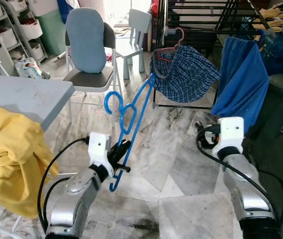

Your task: Hang hanger

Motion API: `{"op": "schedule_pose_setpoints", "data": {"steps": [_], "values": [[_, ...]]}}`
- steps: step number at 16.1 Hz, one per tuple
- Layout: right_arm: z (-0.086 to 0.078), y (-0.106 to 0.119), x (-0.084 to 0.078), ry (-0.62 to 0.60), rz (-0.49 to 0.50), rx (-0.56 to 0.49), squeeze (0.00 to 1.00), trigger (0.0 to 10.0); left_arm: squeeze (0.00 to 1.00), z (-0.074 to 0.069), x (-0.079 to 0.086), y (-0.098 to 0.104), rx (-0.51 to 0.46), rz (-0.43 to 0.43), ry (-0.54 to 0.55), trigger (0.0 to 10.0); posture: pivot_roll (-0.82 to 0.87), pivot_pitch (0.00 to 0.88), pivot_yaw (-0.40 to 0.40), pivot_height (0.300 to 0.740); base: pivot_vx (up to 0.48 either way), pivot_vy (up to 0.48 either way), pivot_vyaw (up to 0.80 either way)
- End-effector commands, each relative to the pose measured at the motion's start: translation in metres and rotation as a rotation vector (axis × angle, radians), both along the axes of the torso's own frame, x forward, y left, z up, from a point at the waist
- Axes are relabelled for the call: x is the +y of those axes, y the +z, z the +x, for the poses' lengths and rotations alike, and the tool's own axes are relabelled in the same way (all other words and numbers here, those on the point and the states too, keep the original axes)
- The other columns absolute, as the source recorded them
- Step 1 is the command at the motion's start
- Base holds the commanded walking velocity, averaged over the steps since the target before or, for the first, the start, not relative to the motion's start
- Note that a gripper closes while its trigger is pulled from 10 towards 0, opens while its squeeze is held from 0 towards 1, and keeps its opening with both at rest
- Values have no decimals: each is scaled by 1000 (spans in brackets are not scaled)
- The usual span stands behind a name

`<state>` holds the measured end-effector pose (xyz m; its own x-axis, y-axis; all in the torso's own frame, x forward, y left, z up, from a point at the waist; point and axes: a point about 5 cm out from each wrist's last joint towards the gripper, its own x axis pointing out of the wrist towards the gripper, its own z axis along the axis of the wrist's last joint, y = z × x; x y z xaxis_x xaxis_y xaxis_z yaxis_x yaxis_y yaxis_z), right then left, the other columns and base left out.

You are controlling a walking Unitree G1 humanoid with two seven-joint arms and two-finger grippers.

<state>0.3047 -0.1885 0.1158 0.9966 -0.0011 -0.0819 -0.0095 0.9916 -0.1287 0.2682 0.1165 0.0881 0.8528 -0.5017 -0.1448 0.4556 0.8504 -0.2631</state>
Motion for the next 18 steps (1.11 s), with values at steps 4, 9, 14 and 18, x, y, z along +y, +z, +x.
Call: {"op": "schedule_pose_setpoints", "data": {"steps": [4, 9, 14, 18], "values": [[-2, 1, 2, -21, 40, -17, 0, 10000, 0, -7, -1, -2, 12, 7, -49, 10000, -109, 0, 31, 740, 0, 0, 0], [-6, 0, 1, -29, 32, -23, 0, 10000, 0, -2, -10, 3, -7, -32, -97, 10000, -145, 0, 48, 740, 0, 0, -784], [-6, 2, -1, -39, 28, -29, 0, 10000, 0, -3, -16, 2, -7, -43, -132, 10000, -154, 0, 55, 740, 330, 0, -798], [-7, 1, 1, -31, 32, -27, 0, 10000, 0, -2, -16, 3, -10, -44, -132, 10000, -152, 0, 49, 740, 341, 0, -781]]}}
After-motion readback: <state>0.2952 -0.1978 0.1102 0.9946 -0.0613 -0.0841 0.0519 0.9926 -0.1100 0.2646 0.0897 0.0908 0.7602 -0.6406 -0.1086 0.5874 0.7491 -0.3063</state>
